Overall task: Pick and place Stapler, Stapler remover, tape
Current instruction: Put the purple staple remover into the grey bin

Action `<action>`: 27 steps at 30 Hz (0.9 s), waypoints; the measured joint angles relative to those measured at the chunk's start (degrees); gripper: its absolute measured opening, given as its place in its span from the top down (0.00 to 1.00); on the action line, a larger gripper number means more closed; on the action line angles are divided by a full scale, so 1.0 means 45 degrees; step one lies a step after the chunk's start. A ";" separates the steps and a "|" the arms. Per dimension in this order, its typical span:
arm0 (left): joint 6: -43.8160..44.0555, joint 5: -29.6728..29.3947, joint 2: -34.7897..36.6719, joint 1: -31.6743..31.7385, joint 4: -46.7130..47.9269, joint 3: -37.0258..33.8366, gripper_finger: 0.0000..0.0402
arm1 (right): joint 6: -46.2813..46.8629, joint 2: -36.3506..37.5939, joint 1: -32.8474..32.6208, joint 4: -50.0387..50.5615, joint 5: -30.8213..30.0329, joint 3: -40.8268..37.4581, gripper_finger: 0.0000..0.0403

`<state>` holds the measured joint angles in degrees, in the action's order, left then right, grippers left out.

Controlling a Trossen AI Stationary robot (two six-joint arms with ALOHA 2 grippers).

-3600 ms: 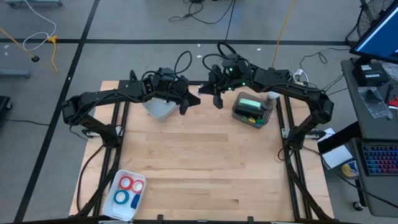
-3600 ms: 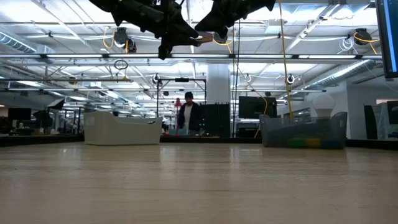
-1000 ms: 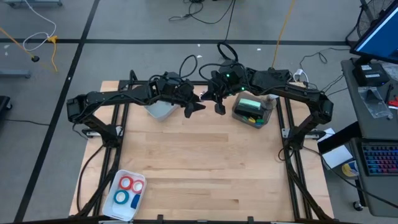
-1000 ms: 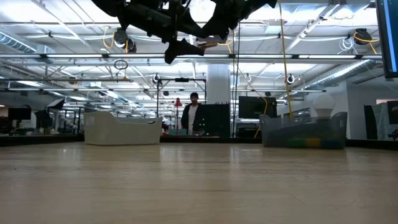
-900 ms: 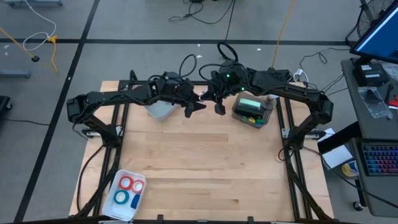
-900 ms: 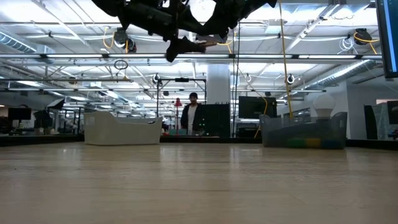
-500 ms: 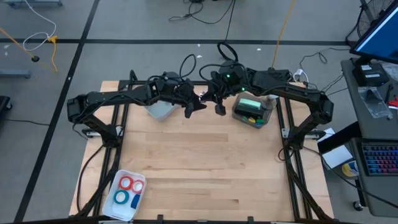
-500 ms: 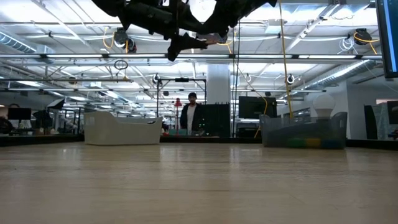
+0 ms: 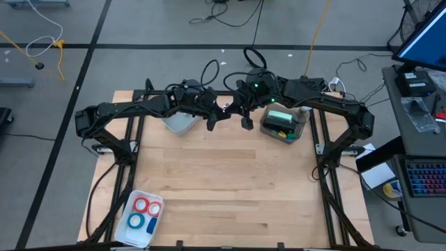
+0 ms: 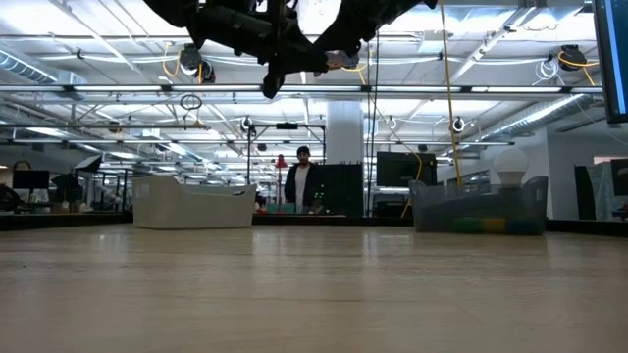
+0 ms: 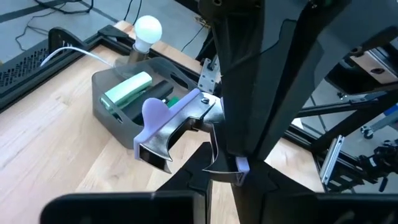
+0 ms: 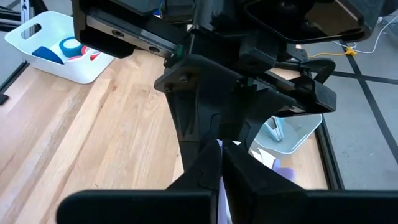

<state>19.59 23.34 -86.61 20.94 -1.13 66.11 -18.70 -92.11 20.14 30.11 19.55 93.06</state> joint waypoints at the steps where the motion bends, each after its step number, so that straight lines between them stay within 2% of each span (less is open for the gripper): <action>1: 0.0008 -0.0013 0.0000 -0.0003 0.0075 0.0000 0.91 | 0.0000 -0.0012 0.0000 -0.0002 0.0000 -0.0001 0.98; 8: -0.0044 -0.0043 0.0000 -0.0011 0.0554 0.0012 0.91 | 0.0000 -0.0051 0.0034 0.0035 -0.0067 -0.0015 0.88; 14: -0.0281 -0.0031 0.0000 -0.0018 0.0711 0.0019 0.91 | 0.0194 -0.0051 0.0034 0.0049 -0.0063 -0.0015 0.70; 18: -0.0452 -0.0247 0.0005 -0.0013 0.1561 0.0024 0.91 | -0.0014 0.0003 0.0046 0.0071 -0.0095 -0.0018 0.59; 23: -0.0644 -0.2154 0.0038 0.0137 0.4403 0.0024 0.91 | -0.0105 0.0433 0.0129 0.0316 -0.1550 -0.0015 0.51; 27: 0.0264 -0.4633 0.0162 0.0566 0.7251 0.0029 0.91 | -0.0132 0.0615 0.0240 0.1107 -0.2675 -0.0010 0.50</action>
<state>20.78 2.49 -85.88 23.49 31.50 66.24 -19.29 -89.34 21.22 35.09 7.51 93.01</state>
